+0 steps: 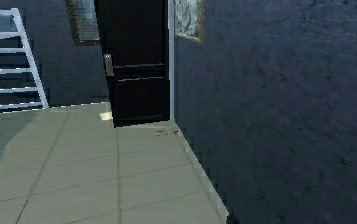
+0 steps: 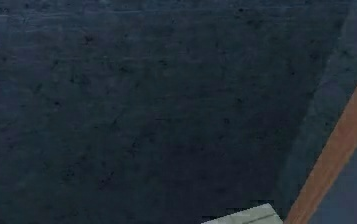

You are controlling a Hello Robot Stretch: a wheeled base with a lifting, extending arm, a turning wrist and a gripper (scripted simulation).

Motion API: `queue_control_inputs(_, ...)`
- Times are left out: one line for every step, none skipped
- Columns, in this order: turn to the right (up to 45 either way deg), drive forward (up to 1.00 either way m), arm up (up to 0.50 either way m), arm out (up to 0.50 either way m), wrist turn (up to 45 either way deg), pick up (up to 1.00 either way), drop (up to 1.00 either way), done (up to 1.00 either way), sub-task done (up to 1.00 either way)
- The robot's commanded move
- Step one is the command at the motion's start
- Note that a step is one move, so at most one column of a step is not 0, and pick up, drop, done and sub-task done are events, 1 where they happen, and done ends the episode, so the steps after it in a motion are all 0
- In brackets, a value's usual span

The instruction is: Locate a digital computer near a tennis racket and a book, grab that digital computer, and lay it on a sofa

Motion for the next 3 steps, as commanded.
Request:
queue_control_inputs(0.0, 0.1, 0.0, 0.0, 0.0, 0.0, 0.0, 0.0, 0.0)
queue_control_inputs(-33.0, 0.0, 0.0, 0.0, 0.0, 0.0, 0.0, 0.0, 0.0)
queue_control_inputs(0.0, 1.0, 0.0, 0.0, 0.0, 0.0, 0.0, 0.0, 0.0)
